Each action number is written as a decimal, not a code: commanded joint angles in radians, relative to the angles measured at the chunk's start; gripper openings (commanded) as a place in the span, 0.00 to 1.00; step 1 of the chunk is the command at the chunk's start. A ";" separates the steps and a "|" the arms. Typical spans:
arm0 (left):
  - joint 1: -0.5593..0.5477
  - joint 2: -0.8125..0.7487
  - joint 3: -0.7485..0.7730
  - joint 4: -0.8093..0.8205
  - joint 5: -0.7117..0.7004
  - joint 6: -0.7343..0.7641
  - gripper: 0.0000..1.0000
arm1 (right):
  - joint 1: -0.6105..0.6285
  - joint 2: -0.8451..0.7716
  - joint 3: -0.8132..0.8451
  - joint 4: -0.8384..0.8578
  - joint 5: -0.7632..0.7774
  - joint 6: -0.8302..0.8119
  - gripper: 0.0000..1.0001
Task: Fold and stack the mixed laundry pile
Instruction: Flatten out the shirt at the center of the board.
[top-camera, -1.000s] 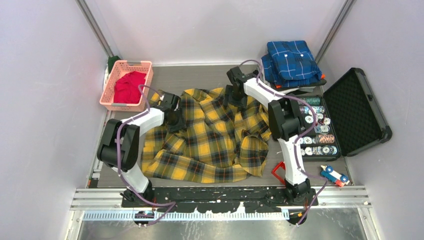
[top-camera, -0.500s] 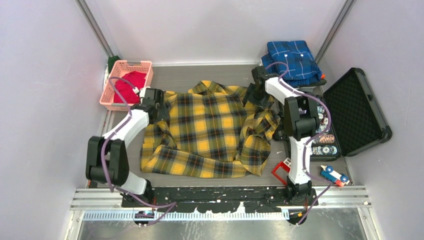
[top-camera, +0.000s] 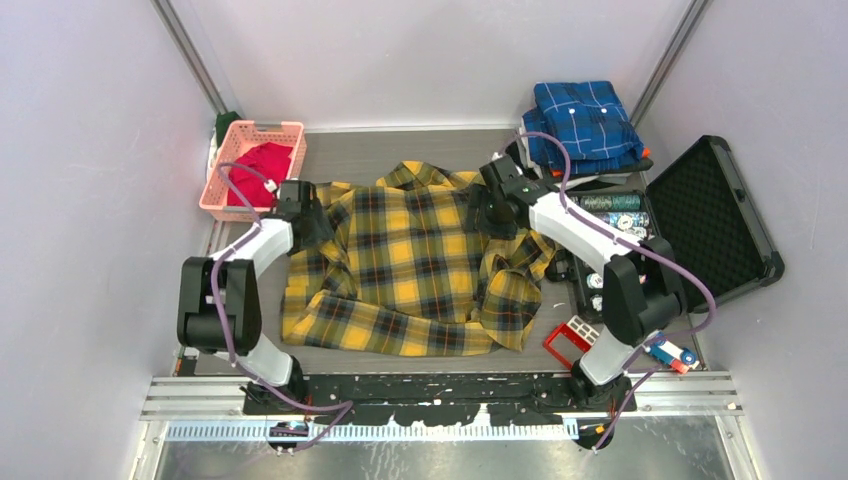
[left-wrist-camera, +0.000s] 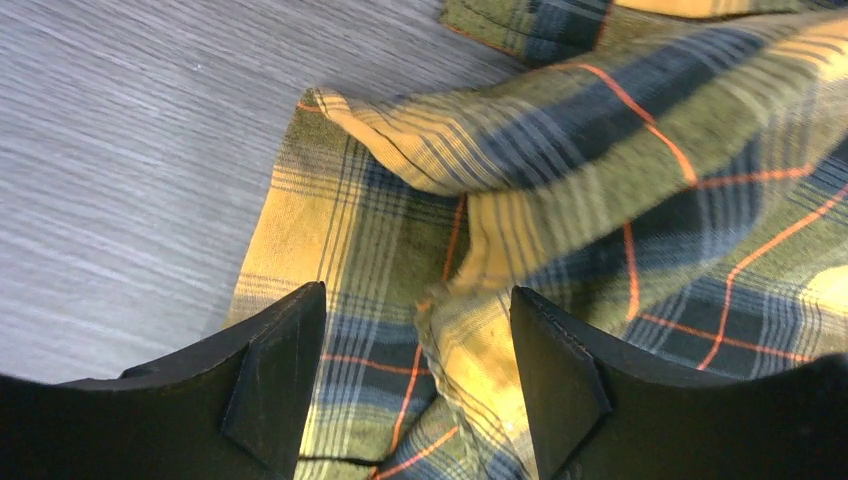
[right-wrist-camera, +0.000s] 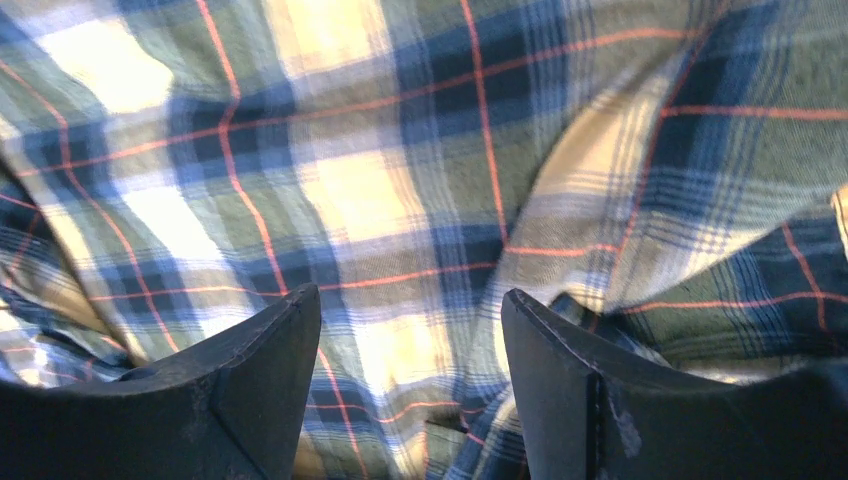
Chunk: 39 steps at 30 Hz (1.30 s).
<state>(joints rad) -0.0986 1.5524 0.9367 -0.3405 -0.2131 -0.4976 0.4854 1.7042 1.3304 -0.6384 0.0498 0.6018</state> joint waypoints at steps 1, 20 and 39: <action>0.035 0.054 0.042 0.121 0.168 -0.003 0.70 | -0.010 -0.053 -0.167 0.135 -0.018 0.019 0.71; 0.205 0.181 0.392 0.005 0.140 0.008 0.00 | 0.008 -0.101 -0.409 0.303 -0.031 -0.013 0.70; -0.004 -0.007 0.513 -0.397 -0.101 0.007 0.78 | 0.074 -0.232 -0.242 0.078 0.057 -0.019 0.71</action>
<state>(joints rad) 0.0063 1.7084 1.5150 -0.6453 -0.2291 -0.4976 0.5335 1.5528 0.9821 -0.4706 0.0521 0.5884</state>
